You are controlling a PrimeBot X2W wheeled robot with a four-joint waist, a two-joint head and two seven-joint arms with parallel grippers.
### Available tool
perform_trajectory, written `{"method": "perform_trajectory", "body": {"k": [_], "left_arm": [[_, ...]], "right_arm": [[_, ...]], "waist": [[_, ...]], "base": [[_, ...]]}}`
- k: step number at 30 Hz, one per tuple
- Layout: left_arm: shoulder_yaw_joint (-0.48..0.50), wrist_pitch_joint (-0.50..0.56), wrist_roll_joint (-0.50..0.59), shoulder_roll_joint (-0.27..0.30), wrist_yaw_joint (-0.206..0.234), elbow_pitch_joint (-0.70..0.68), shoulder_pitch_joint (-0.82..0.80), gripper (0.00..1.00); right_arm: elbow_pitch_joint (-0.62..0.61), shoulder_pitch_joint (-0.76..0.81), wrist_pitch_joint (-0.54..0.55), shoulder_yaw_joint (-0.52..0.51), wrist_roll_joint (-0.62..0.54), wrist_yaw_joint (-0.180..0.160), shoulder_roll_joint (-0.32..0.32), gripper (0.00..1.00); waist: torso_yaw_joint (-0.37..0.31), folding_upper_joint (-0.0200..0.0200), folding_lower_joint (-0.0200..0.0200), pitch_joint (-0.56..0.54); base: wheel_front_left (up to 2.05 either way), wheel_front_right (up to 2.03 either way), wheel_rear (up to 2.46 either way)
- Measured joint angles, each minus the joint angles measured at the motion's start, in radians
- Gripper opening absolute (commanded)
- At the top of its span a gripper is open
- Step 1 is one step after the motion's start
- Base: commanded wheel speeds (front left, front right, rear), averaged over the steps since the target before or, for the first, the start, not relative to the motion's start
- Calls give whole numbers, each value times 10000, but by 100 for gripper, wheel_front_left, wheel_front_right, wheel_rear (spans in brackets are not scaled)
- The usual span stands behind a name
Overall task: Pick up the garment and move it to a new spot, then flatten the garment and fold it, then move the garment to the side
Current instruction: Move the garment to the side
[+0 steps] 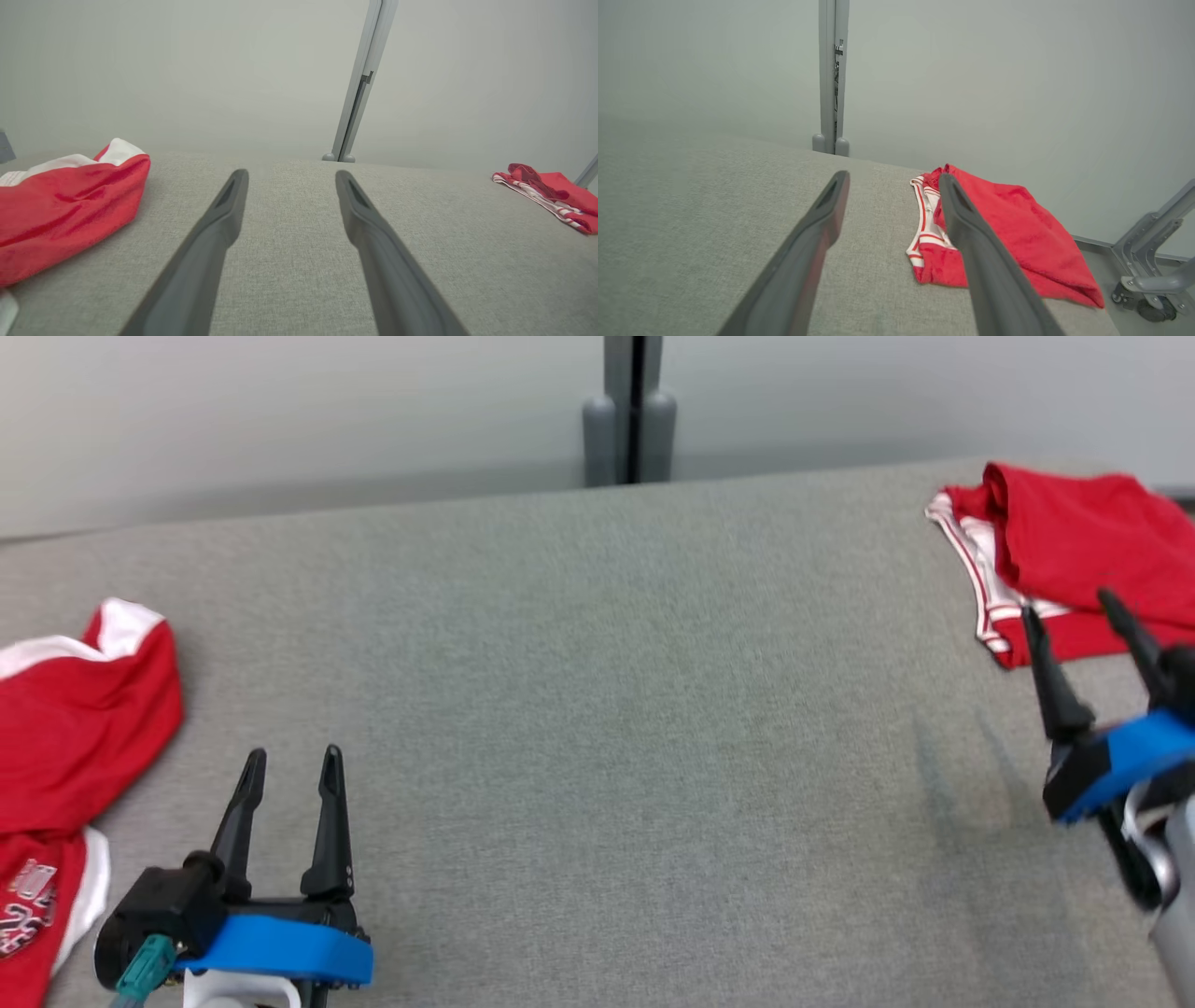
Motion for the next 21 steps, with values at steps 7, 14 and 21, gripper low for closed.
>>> {"method": "perform_trajectory", "body": {"k": [7, 14, 21], "left_arm": [[288, 0, 88, -192, -42, 163, 741, 100], [439, 0, 201, -339, -111, 297, 1092, 100], [451, 0, 353, -454, -186, 439, 1103, 100]], "right_arm": [[-2117, 2777, 426, -1413, -234, 0, 1344, 100], [-3816, 4188, 1081, -2065, -711, 0, 2502, 100], [-4696, 4917, 1480, -2268, -917, 0, 3110, 100]], "waist": [[473, 0, 0, -1137], [721, 0, 0, -1738], [690, 0, 2, -1773]], "base": [[0, 0, 0], [0, 0, 0], [0, 0, 0]]}}
